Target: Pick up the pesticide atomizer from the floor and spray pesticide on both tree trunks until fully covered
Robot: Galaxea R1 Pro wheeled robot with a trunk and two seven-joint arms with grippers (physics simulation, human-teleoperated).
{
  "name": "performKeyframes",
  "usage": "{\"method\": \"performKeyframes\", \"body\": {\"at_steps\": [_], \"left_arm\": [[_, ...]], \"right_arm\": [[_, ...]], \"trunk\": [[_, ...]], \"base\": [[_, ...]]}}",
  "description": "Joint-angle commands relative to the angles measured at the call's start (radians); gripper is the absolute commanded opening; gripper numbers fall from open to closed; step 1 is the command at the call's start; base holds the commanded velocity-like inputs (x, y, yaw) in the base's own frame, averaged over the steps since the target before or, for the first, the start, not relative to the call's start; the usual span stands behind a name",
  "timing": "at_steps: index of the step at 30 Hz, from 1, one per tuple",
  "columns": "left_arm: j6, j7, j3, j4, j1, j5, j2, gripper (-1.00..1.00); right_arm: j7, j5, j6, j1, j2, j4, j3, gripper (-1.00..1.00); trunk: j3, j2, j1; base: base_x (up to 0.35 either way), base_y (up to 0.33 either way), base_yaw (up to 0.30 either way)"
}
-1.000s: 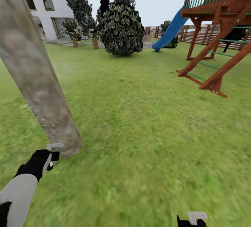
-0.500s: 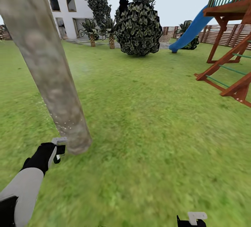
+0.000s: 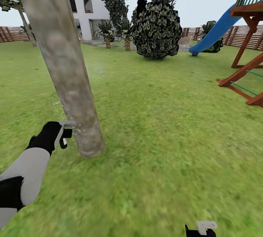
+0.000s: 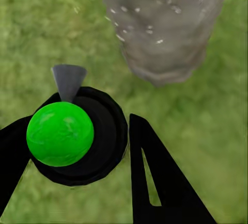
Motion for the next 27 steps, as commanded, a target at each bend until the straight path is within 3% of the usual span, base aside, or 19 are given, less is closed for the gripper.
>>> {"method": "performKeyframes", "body": {"at_steps": [1, 3, 6, 14, 27], "left_arm": [[0.004, -0.004, 0.000, -0.008, -0.003, -0.006, 0.000, -1.00], [0.006, -0.004, 0.002, -0.062, -0.005, -0.004, -0.001, -1.00], [0.073, -0.005, 0.004, -0.121, -0.001, -0.003, -0.002, -1.00], [0.082, -0.082, 0.003, -0.130, -0.002, -0.004, 0.003, -1.00], [0.082, -0.082, 0.005, -0.180, 0.010, -0.006, 0.005, -1.00]], "right_arm": [[-0.005, 0.011, -0.004, -0.001, 0.000, 0.002, -0.006, 1.00], [-0.005, 0.011, -0.004, -0.001, 0.000, 0.002, -0.006, 1.00], [-0.005, 0.010, -0.004, -0.001, 0.000, 0.002, -0.006, 1.00], [-0.005, 0.011, -0.004, -0.001, 0.000, 0.002, -0.004, 1.00], [-0.005, 0.011, -0.004, -0.001, 0.000, 0.003, -0.004, 1.00]], "trunk": [[-0.001, 0.000, 0.000], [-0.001, 0.000, 0.000], [-0.001, 0.000, 0.000], [-0.001, 0.000, 0.000], [-0.001, 0.000, 0.000]], "base": [[0.005, 0.000, 0.001], [0.124, -0.057, 0.000], [0.171, -0.190, 0.000], [0.009, -0.271, 0.010], [0.170, -0.215, 0.266]]}}
